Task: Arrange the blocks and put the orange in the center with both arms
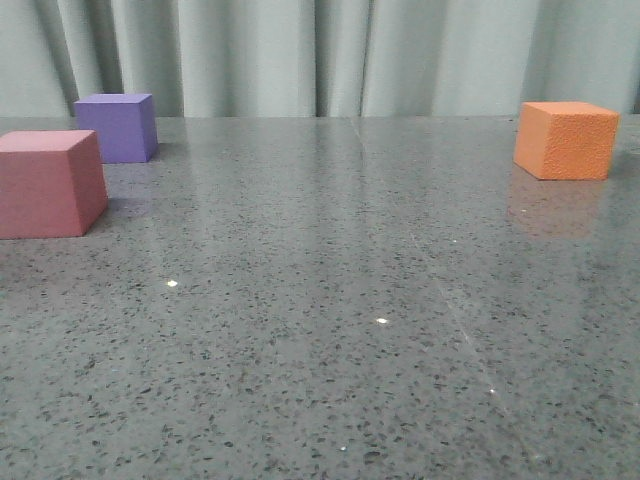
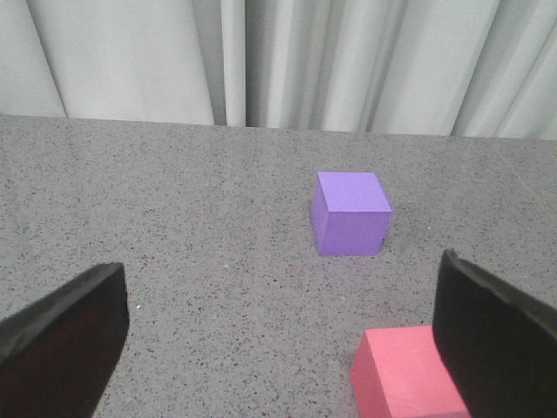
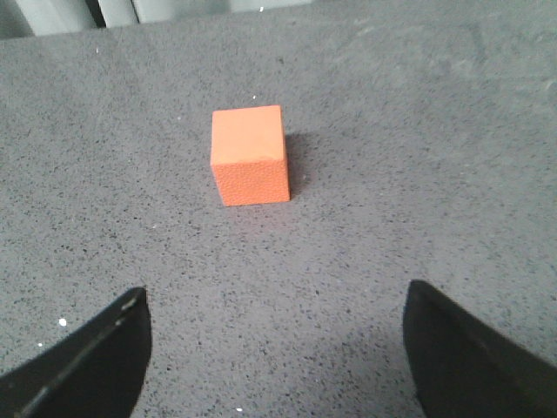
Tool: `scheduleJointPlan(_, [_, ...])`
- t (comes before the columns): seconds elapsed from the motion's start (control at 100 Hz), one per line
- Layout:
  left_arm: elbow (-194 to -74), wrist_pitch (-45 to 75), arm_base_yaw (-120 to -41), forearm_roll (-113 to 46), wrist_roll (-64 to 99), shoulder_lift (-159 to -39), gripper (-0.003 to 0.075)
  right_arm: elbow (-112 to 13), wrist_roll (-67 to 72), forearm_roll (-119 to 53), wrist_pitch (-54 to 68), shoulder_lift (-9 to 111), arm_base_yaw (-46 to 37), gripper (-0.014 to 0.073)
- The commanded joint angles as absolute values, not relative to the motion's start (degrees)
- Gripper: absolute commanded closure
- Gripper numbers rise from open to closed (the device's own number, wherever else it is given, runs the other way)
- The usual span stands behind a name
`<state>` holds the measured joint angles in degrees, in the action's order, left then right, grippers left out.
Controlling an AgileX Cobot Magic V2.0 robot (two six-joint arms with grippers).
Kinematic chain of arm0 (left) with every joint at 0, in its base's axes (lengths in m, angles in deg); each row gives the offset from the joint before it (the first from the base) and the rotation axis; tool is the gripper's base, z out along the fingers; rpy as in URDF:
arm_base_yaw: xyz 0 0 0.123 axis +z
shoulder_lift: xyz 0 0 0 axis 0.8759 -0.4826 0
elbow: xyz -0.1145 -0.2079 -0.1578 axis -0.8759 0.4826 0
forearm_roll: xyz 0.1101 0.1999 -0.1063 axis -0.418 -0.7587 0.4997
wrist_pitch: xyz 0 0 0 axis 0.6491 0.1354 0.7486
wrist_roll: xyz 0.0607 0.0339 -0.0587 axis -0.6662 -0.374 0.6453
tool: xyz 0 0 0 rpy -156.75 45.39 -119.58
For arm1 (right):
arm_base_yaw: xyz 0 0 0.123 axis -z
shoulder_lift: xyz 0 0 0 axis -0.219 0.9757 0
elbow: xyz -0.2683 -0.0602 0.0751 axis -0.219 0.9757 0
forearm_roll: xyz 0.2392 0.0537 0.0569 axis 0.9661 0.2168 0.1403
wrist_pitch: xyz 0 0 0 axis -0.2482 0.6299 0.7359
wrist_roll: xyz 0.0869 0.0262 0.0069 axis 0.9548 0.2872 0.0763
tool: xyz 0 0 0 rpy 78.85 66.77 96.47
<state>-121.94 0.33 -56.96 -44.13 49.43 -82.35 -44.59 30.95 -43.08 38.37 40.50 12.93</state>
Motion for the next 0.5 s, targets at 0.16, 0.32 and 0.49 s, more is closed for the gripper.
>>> scheduleJointPlan(0.16, [-124.0, 5.7, -57.2, -43.0, 49.5, -82.4, 0.0041, -61.8, 30.6, -42.0, 45.0, 56.6, 12.2, 0.0001])
scheduleJointPlan(0.32, [-124.0, 5.7, -57.2, -43.0, 49.5, -82.4, 0.0041, -72.2, 30.3, -42.0, 50.4, 67.6, 9.9, 0.0001])
scheduleJointPlan(0.49, [-124.0, 5.7, -57.2, -43.0, 49.5, -82.4, 0.0041, -82.8, 30.3, -42.0, 53.8, 77.4, 9.1, 0.0001])
